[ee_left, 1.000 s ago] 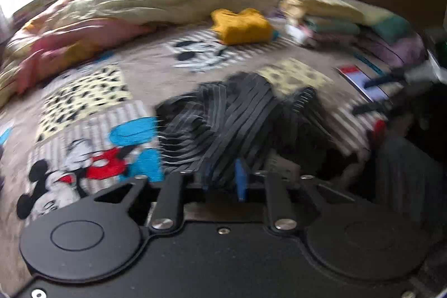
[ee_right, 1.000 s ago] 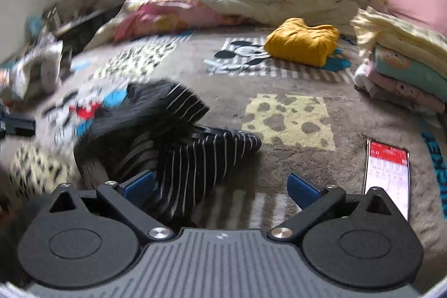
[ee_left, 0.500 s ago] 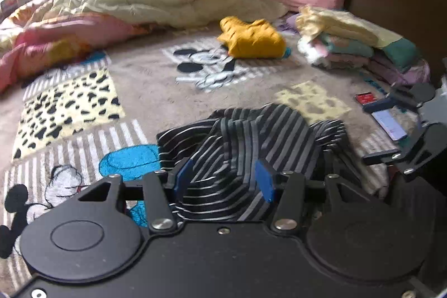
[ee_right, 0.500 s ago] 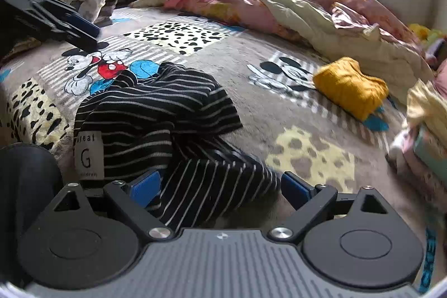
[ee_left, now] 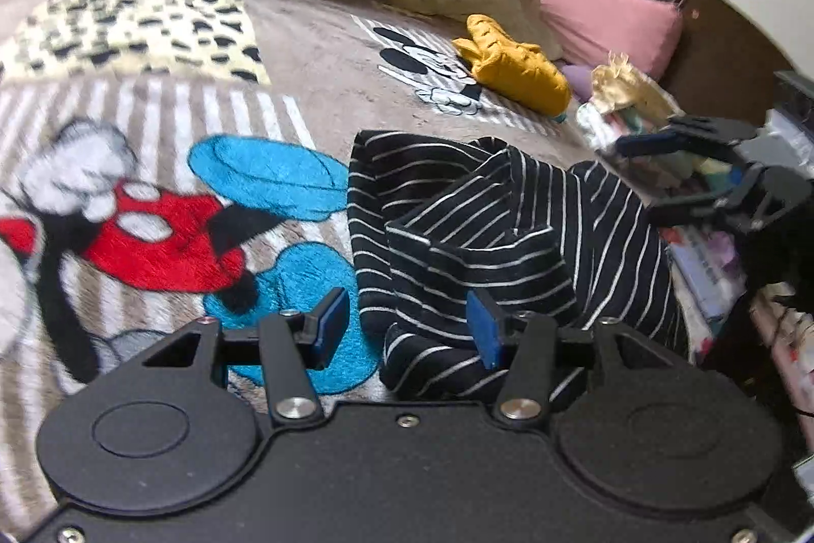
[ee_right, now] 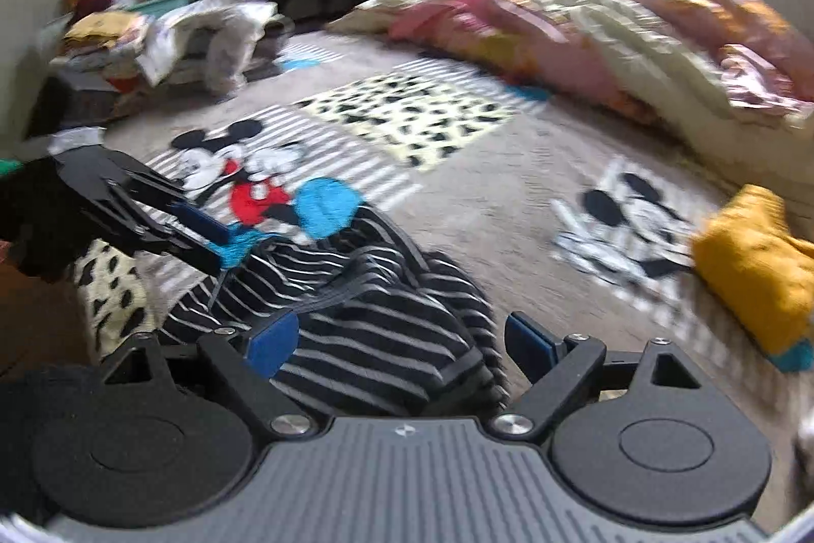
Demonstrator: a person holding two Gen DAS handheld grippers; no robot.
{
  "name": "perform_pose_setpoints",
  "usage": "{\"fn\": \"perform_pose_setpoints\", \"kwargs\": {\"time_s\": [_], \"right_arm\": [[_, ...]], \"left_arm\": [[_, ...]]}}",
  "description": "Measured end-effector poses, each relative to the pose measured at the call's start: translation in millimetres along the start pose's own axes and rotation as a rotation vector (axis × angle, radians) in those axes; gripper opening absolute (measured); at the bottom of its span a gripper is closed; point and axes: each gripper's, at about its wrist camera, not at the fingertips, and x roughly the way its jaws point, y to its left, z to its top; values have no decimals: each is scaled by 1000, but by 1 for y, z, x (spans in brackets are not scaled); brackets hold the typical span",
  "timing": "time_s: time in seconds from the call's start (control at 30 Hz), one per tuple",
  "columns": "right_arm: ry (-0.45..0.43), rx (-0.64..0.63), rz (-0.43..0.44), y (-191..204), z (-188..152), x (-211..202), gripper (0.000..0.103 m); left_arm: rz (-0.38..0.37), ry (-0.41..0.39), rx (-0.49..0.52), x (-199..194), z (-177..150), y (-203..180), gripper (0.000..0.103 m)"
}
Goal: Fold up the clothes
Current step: 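Grasp the striped shirt with the right gripper while the left gripper holds it, then lift the striped shirt high with both grippers to shake it out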
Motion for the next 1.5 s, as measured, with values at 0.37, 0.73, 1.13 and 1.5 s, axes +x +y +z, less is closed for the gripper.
{"fn": "perform_pose_setpoints", "kwargs": {"time_s": [0.37,0.73,1.13,1.5], "right_arm": [[126,108,74,-11,-13,18,10],[41,20,-65,37,-78,-97,6],[8,-349,-193,118,-91,-138,46],[136,-618,-98,106,-80,-89,50]], "left_arm": [[-137,25,15,26,7,-8,18],[-204,-129,398,-73,-39,-142,10],[5,-86,754,-98,-85,-220,9],[45,-5,894,-96,-110,-203,64]]}}
